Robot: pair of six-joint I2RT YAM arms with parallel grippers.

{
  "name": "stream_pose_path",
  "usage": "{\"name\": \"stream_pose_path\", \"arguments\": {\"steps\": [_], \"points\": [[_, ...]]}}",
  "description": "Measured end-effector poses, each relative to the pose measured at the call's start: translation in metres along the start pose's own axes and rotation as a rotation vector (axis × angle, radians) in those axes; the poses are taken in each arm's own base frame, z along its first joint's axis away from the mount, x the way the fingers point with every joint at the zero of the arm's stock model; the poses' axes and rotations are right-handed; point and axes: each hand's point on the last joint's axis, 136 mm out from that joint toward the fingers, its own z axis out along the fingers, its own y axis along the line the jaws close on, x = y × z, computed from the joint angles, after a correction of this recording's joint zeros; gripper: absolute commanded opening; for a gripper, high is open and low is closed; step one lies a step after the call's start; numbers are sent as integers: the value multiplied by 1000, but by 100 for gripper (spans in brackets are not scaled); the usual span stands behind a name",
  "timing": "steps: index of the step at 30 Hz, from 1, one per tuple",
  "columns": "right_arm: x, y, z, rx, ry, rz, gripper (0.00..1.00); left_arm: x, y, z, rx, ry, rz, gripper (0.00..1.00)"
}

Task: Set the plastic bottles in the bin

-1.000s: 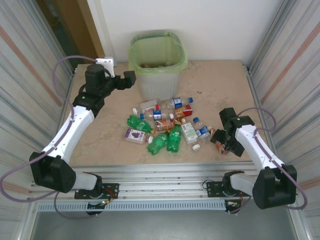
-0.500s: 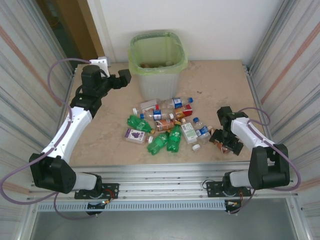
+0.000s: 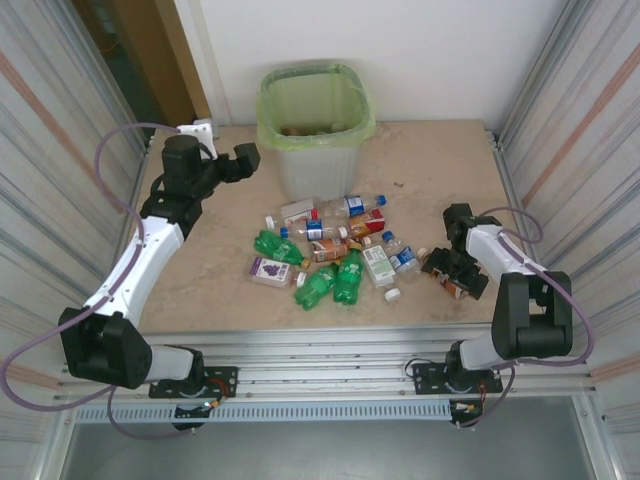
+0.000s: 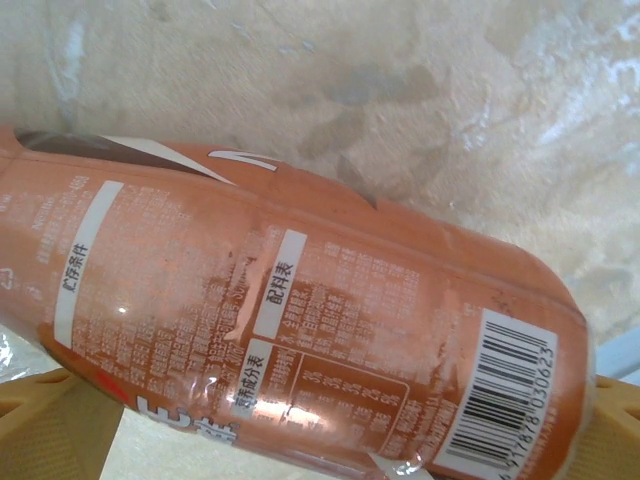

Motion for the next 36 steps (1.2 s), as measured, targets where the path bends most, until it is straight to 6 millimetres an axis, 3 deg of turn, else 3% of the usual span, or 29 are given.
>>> {"name": "stream_pose_path", "arguments": {"steps": [17,28,36], "points": [[-12,15,8,-57,12,-9,81,0,3,0,-6,-1,-11,99],[-16,24,18,-76,40,-14,95,0,2,0,1,2,-12,99],[-47,33,16,-85,17,-6,98,0,2,0,0,1,-13,99]]}}
